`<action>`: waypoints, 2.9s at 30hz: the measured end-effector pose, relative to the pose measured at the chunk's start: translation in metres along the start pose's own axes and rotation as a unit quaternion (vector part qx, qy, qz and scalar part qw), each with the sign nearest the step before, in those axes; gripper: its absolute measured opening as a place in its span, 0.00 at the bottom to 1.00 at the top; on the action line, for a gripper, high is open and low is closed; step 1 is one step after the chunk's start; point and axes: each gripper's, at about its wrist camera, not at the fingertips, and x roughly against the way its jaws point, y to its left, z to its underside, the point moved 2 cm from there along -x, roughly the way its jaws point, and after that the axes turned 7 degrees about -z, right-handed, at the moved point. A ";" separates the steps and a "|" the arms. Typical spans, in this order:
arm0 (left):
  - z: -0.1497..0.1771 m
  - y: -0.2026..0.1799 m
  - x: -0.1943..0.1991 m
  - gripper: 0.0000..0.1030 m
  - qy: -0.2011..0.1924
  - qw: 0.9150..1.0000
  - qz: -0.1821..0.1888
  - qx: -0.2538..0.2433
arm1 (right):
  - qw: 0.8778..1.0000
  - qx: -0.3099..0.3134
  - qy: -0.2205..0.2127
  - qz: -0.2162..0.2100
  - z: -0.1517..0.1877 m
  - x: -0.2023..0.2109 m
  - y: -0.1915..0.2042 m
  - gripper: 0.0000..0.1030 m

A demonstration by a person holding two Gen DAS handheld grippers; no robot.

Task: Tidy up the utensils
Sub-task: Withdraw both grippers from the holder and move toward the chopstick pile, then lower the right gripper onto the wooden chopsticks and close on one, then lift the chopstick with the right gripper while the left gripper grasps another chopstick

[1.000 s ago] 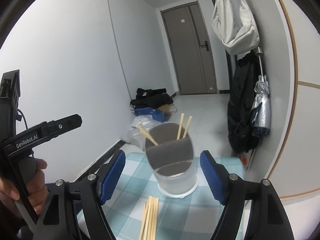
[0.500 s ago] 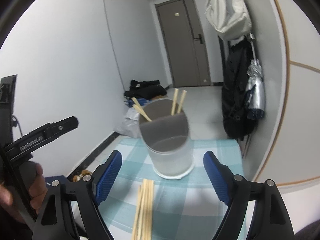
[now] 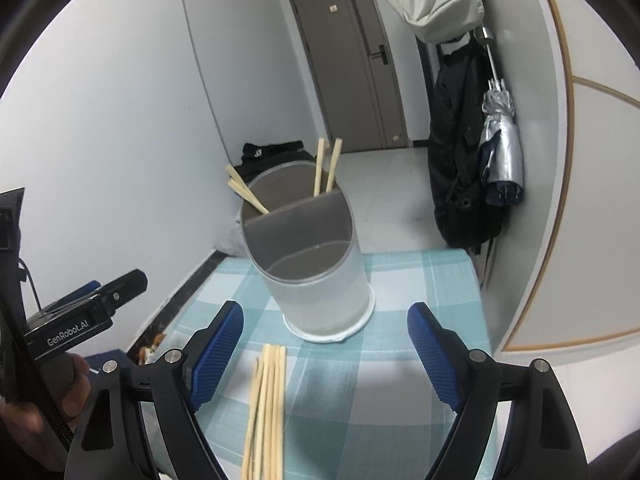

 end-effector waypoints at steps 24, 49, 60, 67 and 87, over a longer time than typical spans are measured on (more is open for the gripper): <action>-0.005 0.021 -0.032 0.99 0.020 0.998 -0.024 0.049 | 0.972 0.094 0.214 -0.002 0.050 -0.110 0.030 0.71; -0.007 0.054 -0.053 0.99 0.096 0.989 -0.028 0.108 | 0.948 0.147 0.283 0.013 0.054 -0.152 0.047 0.28; -0.003 0.055 -0.053 0.99 0.101 0.989 -0.018 0.104 | 0.932 0.175 0.316 -0.039 0.067 -0.118 0.040 0.05; -0.002 0.062 -0.055 0.99 0.110 0.987 -0.021 0.118 | 0.926 0.199 0.320 -0.033 0.069 -0.120 0.049 0.08; 0.026 0.021 -0.060 0.99 0.183 0.982 0.044 0.023 | 0.960 -0.015 0.266 -0.088 0.018 -0.117 0.014 0.06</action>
